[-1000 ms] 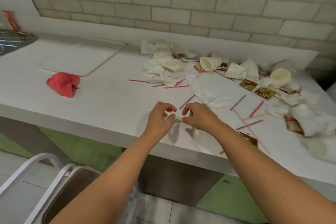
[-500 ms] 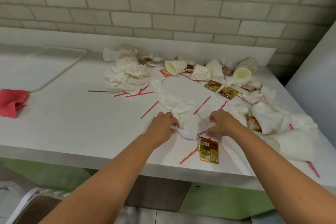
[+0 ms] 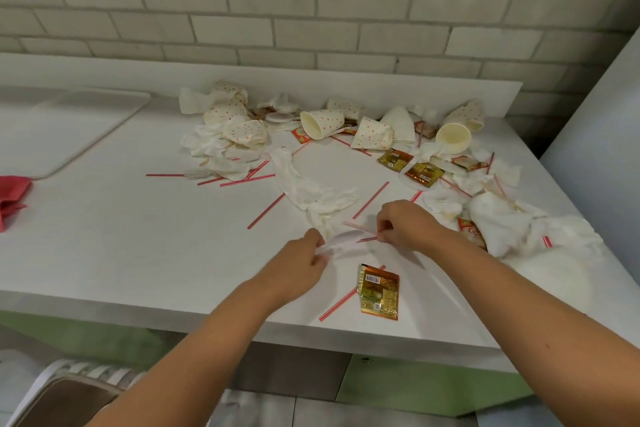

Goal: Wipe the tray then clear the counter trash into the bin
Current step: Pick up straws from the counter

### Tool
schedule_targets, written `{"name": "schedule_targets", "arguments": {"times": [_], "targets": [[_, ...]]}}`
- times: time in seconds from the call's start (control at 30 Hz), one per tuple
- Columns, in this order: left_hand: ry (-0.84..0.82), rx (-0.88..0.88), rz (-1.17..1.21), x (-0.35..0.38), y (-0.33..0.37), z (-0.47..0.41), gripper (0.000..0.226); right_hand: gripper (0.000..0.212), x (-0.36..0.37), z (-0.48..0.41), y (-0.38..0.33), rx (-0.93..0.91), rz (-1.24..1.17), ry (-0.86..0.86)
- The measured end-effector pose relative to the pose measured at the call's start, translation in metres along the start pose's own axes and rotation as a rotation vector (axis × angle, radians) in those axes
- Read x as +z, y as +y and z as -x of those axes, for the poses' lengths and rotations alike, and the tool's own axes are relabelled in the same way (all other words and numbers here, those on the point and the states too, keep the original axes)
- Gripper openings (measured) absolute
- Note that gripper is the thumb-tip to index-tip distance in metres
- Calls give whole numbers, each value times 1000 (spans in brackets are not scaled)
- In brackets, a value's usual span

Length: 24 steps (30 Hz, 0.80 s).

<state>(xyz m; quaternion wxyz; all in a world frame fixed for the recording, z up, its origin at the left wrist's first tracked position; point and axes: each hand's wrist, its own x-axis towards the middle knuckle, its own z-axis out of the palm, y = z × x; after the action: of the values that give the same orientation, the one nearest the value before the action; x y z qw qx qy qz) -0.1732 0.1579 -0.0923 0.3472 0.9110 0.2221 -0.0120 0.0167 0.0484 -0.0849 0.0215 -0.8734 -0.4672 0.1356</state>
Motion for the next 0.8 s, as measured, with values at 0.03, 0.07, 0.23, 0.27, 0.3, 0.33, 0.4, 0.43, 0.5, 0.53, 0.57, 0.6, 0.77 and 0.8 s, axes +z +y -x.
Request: {"name": "schedule_targets", "arguments": {"times": [0.03, 0.07, 0.23, 0.27, 0.3, 0.33, 0.4, 0.43, 0.5, 0.53, 0.57, 0.6, 0.77, 0.8], "targets": [[-48, -22, 19, 5, 6, 3, 26, 10, 0, -3, -1, -17, 33, -10], [-91, -48, 19, 10, 10, 5, 34, 7, 1, -5, -1, -36, 62, -20], [-109, -146, -65, 18, 16, 1, 27, 20, 5, -7, -6, -97, 183, -42], [-100, -158, -72, 17, 16, -1, 24, 21, 6, -7, -7, -102, 186, -30], [-96, -165, -86, 16, 17, -3, 21, 20, 6, -7, -9, -98, 170, -19], [-94, -171, -100, 15, 17, -5, 20, 16, 5, -7, -11, -89, 131, -6], [-100, -184, -116, 14, 17, -8, 20, 8, 3, -6, -13, -74, -56, 33], [-105, -190, -121, 14, 17, -10, 21, 5, 1, -6, -13, -73, -206, 64], [-113, -187, -141, 15, 15, -11, 24, 6, -6, -5, -14, -81, -488, 169], [-118, -178, -161, 16, 15, -12, 26, 8, -12, -6, -13, -78, -559, 244], [-122, -166, -189, 16, 15, -12, 27, 8, -17, -8, -11, -55, -594, 320], [-123, -154, -215, 16, 15, -12, 27, 8, -22, -11, -7, -11, -615, 377], [-49, -104, -186, -1, 12, -15, 16, 18, -22, -33, 22, 371, -546, 250], [-13, -96, -162, -6, 12, -16, 12, 18, -19, -35, 25, 420, -506, 196]]}}
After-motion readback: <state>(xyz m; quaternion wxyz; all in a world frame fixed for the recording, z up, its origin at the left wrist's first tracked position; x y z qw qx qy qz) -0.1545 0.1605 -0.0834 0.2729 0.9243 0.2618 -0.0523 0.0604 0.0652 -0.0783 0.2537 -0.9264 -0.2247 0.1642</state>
